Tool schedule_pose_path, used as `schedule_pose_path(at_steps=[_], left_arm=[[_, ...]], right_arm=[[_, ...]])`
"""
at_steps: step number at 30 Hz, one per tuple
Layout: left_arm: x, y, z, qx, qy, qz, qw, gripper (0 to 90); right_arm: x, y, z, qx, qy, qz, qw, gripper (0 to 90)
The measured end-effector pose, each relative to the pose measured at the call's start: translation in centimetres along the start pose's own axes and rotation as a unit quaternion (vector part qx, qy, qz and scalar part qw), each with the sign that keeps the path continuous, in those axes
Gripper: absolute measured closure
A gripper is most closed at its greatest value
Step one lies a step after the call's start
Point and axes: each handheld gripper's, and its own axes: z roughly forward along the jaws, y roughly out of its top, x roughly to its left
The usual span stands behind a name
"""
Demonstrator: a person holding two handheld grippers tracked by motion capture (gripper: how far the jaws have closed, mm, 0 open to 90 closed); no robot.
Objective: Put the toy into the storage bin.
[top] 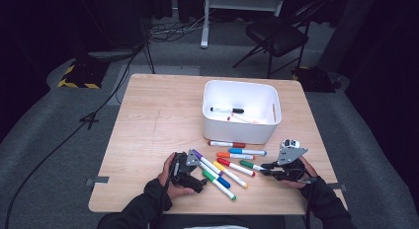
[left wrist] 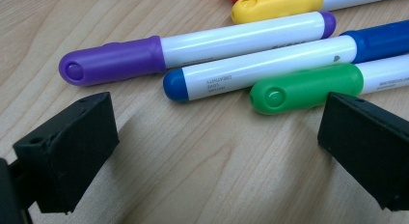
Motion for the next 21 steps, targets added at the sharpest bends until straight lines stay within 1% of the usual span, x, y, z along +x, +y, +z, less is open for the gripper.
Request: schedule_pose_path(at_steps=[1, 3, 4, 5, 9, 10, 11, 12, 15, 16, 17, 19, 20, 21], left_arm=[[0.0, 0.0, 0.0, 0.0, 0.0, 0.0, 1.0, 0.6], [0.0, 0.0, 0.0, 0.0, 0.0, 0.0, 1.0, 0.6], [0.0, 0.0, 0.0, 0.0, 0.0, 0.0, 1.0, 0.6], [0.0, 0.0, 0.0, 0.0, 0.0, 0.0, 1.0, 0.6], [0.0, 0.0, 0.0, 0.0, 0.0, 0.0, 1.0, 0.7], [0.0, 0.0, 0.0, 0.0, 0.0, 0.0, 1.0, 0.6], [0.0, 0.0, 0.0, 0.0, 0.0, 0.0, 1.0, 0.6], [0.0, 0.0, 0.0, 0.0, 0.0, 0.0, 1.0, 0.6], [0.0, 0.0, 0.0, 0.0, 0.0, 0.0, 1.0, 0.6], [0.0, 0.0, 0.0, 0.0, 0.0, 0.0, 1.0, 0.6], [0.0, 0.0, 0.0, 0.0, 0.0, 0.0, 1.0, 0.5], [0.0, 0.0, 0.0, -0.001, 0.001, 0.0, 1.0, 0.6], [0.0, 0.0, 0.0, -0.001, 0.001, 0.0, 1.0, 0.6], [0.0, 0.0, 0.0, -0.001, 0.001, 0.0, 1.0, 0.6]], right_arm=[[0.0, 0.1, -0.1, -0.001, -0.001, 0.0, 1.0, 75.7], [0.0, 0.5, -0.1, -0.008, -0.002, -0.009, 0.9999, 74.4], [0.2, 0.9, 0.0, -0.008, 0.001, -0.005, 1.0, 73.9], [0.0, 1.2, 0.2, -0.011, -0.001, -0.023, 0.9997, 73.2], [0.2, 2.4, 1.3, -0.002, 0.009, -0.024, 0.9997, 73.2], [0.0, 2.6, 1.6, 0.004, 0.005, -0.033, 0.9994, 73.3], [-0.1, 2.8, 1.9, 0.008, 0.005, -0.035, 0.9994, 73.2], [-0.1, 2.9, 2.1, 0.007, 0.007, -0.029, 0.9995, 73.2], [-0.4, 3.1, 2.9, 0.017, 0.009, -0.033, 0.9993, 72.5], [-0.4, 3.2, 3.0, 0.015, 0.015, -0.027, 0.9994, 72.5], [-0.6, 3.3, 3.1, 0.016, 0.015, -0.031, 0.9993, 72.6], [-0.4, 3.4, 3.3, 0.012, 0.016, -0.015, 0.9997, 74.1], [-0.6, 3.4, 3.2, 0.015, 0.016, -0.023, 0.9995, 74.4], [-0.5, 3.2, 3.1, 0.01, 0.019, -0.017, 0.9996, 74.6]])
